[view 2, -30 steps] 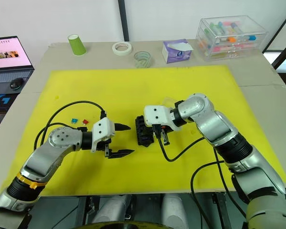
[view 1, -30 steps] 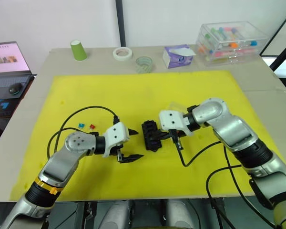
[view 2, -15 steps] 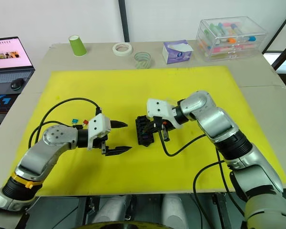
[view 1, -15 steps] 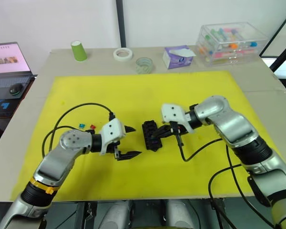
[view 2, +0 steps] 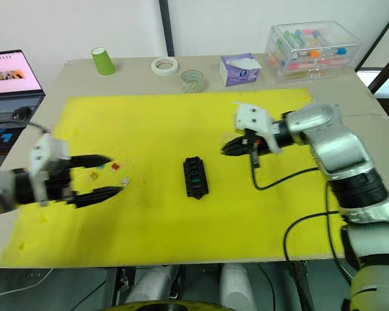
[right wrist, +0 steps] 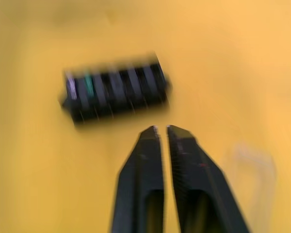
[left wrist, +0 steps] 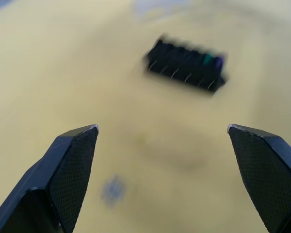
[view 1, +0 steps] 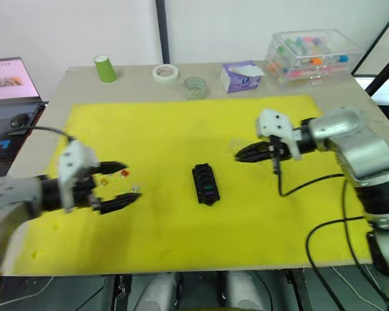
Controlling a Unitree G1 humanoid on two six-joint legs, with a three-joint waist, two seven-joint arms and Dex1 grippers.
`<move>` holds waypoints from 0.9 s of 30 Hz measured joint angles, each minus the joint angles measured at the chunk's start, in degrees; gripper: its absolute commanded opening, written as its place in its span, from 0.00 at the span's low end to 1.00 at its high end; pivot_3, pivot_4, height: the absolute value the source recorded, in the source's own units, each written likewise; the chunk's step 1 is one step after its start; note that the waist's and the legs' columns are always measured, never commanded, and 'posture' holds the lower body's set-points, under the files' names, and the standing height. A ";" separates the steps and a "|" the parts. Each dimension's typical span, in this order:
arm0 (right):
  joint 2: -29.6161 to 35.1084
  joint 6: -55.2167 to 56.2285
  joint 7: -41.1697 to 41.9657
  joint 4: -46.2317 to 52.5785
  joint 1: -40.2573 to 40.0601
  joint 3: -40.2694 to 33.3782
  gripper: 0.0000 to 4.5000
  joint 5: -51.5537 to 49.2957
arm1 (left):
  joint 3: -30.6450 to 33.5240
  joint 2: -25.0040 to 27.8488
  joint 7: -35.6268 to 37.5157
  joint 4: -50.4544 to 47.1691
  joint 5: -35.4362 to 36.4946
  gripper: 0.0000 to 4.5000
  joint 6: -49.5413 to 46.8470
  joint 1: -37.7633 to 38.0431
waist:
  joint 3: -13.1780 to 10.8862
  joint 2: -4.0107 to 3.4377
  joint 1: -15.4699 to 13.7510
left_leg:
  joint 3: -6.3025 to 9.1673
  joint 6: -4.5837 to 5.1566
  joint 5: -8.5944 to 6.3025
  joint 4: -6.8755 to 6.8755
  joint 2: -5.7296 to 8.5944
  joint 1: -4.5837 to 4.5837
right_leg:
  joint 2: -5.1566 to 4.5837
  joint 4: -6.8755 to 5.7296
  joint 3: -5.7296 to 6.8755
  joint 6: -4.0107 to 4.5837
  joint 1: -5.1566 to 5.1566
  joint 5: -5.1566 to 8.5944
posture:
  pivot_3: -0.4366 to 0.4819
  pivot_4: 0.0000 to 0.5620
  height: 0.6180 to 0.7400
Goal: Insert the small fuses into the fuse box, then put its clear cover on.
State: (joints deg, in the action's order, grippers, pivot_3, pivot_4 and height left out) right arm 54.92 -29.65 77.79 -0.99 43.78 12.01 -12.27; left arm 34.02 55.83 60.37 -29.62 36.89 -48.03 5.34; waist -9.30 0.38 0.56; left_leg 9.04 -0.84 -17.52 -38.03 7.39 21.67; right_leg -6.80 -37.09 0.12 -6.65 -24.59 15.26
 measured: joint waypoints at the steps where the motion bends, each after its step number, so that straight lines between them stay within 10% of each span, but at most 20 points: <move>1: 1.55 0.72 0.38 -1.47 -0.31 -0.89 0.34 0.34 | 4.28 0.75 1.38 1.28 -0.40 1.00 -0.01 2.87 | -0.02 -0.04 -0.02 | -0.02 0.00 0.00 0.00 0.00 0.00 | 0.00 0.01 0.01 0.00 0.00 0.00 | 0.48 0.27 1.00; 10: 9.18 10.75 2.58 -14.94 -1.59 -3.32 0.99 4.76 | 20.87 3.57 13.69 20.21 -9.66 1.00 9.89 20.94 | -0.07 -0.11 -0.05 | -0.22 0.08 -0.07 0.06 -0.09 -0.11 | -0.02 0.05 -0.03 0.01 0.09 0.01 | 0.48 0.27 1.00; 27: 9.59 17.47 1.35 -24.55 -3.66 -3.85 0.99 9.85 | 14.47 7.15 15.44 33.97 -12.86 1.00 18.93 14.36 | -0.28 -0.48 0.29 | -0.36 0.05 -0.12 0.09 -0.15 -0.11 | 0.03 0.02 -0.15 0.01 -0.01 0.01 | 0.48 0.27 1.00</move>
State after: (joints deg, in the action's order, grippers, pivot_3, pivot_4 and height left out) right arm 64.51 -12.18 79.13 -25.54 40.11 8.16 -2.43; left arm 48.49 62.99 75.81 4.35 24.03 -29.09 19.70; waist -9.58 -0.09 0.85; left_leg 8.68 -0.78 -17.64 -37.94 7.24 21.56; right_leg -6.77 -37.07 -0.04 -6.64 -24.60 15.27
